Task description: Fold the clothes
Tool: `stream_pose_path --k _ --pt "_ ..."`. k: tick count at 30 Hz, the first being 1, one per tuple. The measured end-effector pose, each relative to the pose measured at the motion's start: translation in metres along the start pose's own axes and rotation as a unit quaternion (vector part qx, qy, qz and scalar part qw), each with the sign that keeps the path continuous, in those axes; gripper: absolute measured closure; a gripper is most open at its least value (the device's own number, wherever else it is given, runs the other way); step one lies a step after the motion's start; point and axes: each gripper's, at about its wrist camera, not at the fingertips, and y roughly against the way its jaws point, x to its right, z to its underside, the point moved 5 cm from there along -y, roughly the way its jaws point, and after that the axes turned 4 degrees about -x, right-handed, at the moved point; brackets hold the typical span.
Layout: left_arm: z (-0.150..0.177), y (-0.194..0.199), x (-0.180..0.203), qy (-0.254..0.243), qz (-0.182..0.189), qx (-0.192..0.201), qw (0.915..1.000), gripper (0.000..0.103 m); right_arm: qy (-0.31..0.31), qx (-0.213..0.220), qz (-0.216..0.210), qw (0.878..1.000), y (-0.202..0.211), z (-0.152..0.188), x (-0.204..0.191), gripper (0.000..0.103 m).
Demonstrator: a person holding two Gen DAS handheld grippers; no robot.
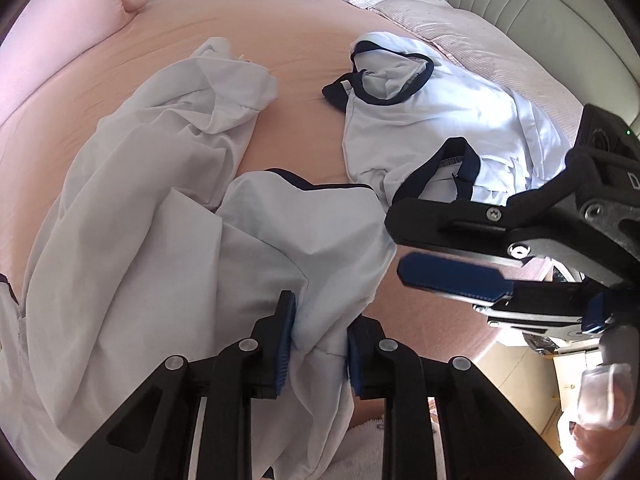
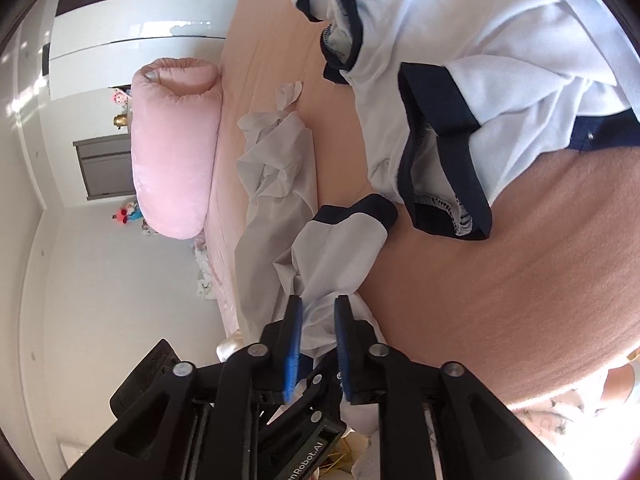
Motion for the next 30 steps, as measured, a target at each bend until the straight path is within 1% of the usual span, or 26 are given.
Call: stream_pose_path --k 1,2,4,7,12,15,17,19,22,25,27,28,30 --pt "0.002 0.000 -0.001 0.003 0.004 -0.001 1.0000 0.082 -0.016 -0.001 -0.012 1.000 -0.003 0.001 0.005 0.037" --pt "0.003 0.001 -0.001 0.005 0.006 -0.002 1.0000 0.082 -0.032 -0.003 -0.025 0.999 -0.006 0.001 0.009 0.029" --pt "0.008 0.003 0.003 0.001 0.005 -0.004 1.0000 0.082 -0.060 -0.007 -0.048 0.997 -0.013 0.001 0.016 0.029" --pt "0.009 0.000 0.004 -0.008 0.003 -0.005 1.0000 0.082 -0.078 -0.011 -0.044 0.996 -0.024 -0.001 0.019 0.029" --pt "0.006 -0.010 0.010 -0.006 0.029 -0.008 0.9995 0.082 -0.077 -0.026 -0.047 0.996 -0.046 -0.010 0.009 0.029" --pt "0.008 -0.013 0.009 -0.006 0.034 -0.010 0.9993 0.082 -0.067 -0.033 -0.034 0.997 -0.057 -0.016 0.005 0.029" --pt "0.008 -0.015 0.005 0.005 0.043 -0.014 0.9990 0.082 -0.056 -0.038 -0.024 0.997 -0.063 -0.019 0.004 0.029" --pt "0.008 -0.018 0.001 0.016 0.052 -0.018 0.9983 0.082 -0.049 -0.041 -0.020 0.998 -0.066 -0.020 0.002 0.031" --pt "0.009 -0.019 -0.001 0.016 0.055 -0.018 0.9982 0.082 -0.041 -0.042 -0.014 0.998 -0.069 -0.021 0.000 0.034" --pt "0.010 -0.020 0.001 0.012 0.054 -0.018 0.9983 0.082 -0.042 -0.042 -0.007 0.998 -0.071 -0.021 0.005 0.048" --pt "0.011 -0.020 0.001 0.010 0.054 -0.018 0.9983 0.082 -0.037 -0.042 0.006 0.998 -0.072 -0.022 0.008 0.067" --pt "0.011 -0.020 0.001 0.010 0.056 -0.018 0.9982 0.082 -0.034 -0.041 0.014 0.998 -0.073 -0.022 0.009 0.072" --pt "0.012 -0.020 0.001 0.010 0.061 -0.018 0.9979 0.082 -0.026 -0.035 0.030 0.999 -0.074 -0.022 0.012 0.097"
